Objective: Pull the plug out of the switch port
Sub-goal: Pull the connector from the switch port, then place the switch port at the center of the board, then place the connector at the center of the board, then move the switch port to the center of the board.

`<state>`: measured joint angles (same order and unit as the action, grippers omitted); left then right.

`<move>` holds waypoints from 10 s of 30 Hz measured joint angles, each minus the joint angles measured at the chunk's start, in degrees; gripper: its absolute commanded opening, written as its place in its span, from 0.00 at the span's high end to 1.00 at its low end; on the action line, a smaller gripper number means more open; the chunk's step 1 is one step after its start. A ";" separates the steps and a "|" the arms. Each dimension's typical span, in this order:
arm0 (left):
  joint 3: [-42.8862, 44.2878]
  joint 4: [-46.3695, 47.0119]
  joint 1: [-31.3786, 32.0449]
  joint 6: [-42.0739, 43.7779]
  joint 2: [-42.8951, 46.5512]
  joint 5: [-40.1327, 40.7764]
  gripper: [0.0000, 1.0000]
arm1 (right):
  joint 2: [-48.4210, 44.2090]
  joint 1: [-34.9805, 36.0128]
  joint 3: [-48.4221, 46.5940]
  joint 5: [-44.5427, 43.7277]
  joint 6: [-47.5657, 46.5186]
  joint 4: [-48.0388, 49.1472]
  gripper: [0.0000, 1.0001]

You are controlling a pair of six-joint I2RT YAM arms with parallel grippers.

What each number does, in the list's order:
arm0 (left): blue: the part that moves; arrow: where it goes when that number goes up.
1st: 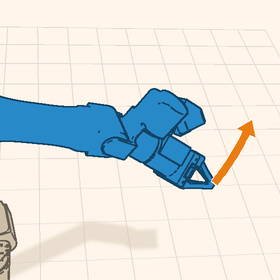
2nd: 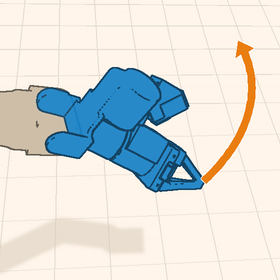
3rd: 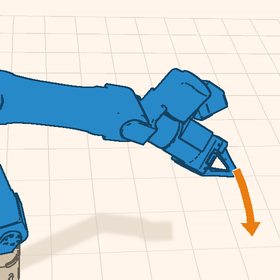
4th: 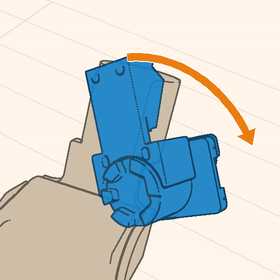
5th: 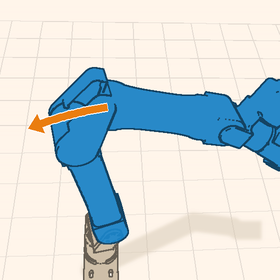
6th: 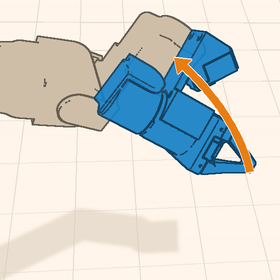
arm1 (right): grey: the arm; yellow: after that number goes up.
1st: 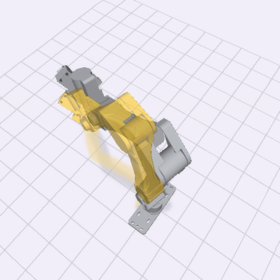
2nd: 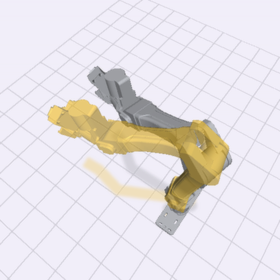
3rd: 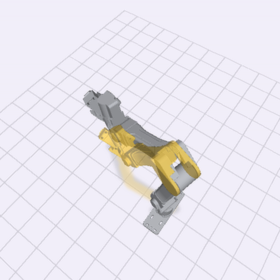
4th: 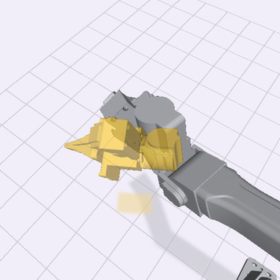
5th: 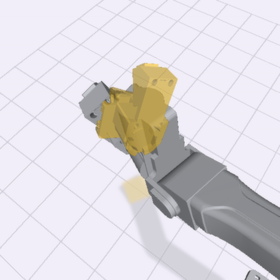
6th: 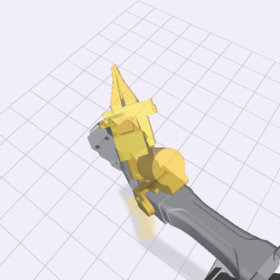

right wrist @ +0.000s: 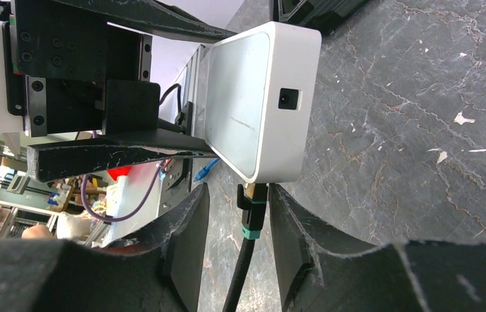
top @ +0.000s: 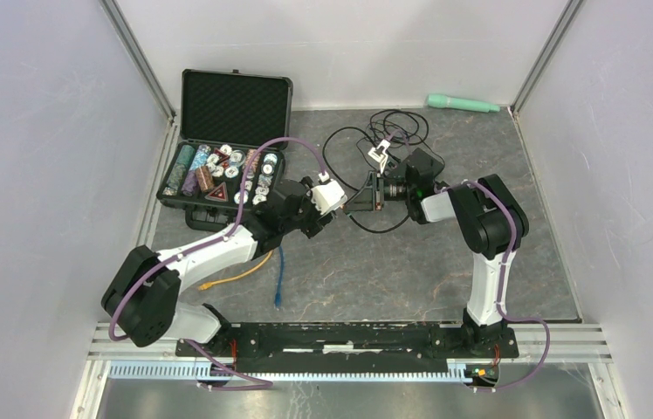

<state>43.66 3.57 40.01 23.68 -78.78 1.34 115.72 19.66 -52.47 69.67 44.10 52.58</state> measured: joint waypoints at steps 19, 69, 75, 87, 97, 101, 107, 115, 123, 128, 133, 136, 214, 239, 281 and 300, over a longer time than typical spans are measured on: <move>0.00 0.04 0.00 0.00 0.22 -0.74 0.98 | 0.70 -0.28 0.55 0.26 2.43 2.08 0.64; -9.18 16.26 0.11 4.79 1.27 -5.77 0.98 | -11.26 1.25 12.87 -13.00 0.31 2.36 1.00; -8.33 14.99 -0.17 2.95 1.16 -5.88 0.98 | -10.99 1.03 12.31 -12.48 0.11 2.71 1.00; -9.97 16.44 -1.38 6.21 1.16 -8.79 0.98 | -10.78 0.31 2.08 -6.12 -22.32 -26.36 1.00; -8.04 14.08 -1.31 -1.38 -0.85 -8.52 0.98 | -10.80 0.66 13.70 -11.41 -3.41 1.53 1.00; -7.82 14.38 -1.38 -1.70 -0.90 -7.89 0.98 | -10.80 0.92 13.70 -12.48 -1.29 4.37 1.00; -9.18 16.00 -1.40 1.99 -0.92 -8.31 0.98 | -10.80 0.20 8.98 -9.62 -10.25 -9.68 1.00; -9.84 17.51 -1.25 5.40 -0.90 -7.85 0.98 | -11.10 0.11 5.18 -8.17 -19.06 -21.68 1.00; -8.90 14.14 -1.25 0.57 -1.64 -7.34 0.98 | -11.43 2.27 12.09 -12.92 -9.29 -6.34 1.00; -7.67 12.90 -1.33 -0.76 -2.12 -6.19 0.98 | -11.43 2.69 12.15 -14.60 -8.33 -4.13 1.00; -7.69 12.33 -1.25 -0.07 -2.29 -5.92 0.98 | -11.43 2.54 9.03 -13.40 -14.80 -13.57 1.00; -8.00 13.16 -1.27 1.18 -2.29 -5.90 0.98 | -11.43 1.57 4.68 -11.37 -21.99 -24.13 1.00; 26.69 -24.76 -11.17 -46.05 -30.40 9.14 0.58 | -15.43 -3.28 5.09 -20.39 -50.03 -51.32 0.97; 25.24 -23.56 -11.28 -36.65 -12.81 5.03 0.00 | -17.27 4.11 -7.37 -21.99 -59.39 -63.87 0.87; 19.58 -19.28 -16.35 -20.17 2.60 -8.48 0.00 | -33.59 -0.50 -11.78 -31.80 -54.38 -56.33 0.02; 17.90 -16.65 -16.35 -20.17 2.05 -14.51 0.00 | 9.60 -8.22 -45.46 -58.42 -57.92 -67.17 0.15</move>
<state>61.56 -13.08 23.66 3.51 -76.73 -13.17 125.32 11.44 -97.93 11.25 -13.82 -14.59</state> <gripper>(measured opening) 0.994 0.865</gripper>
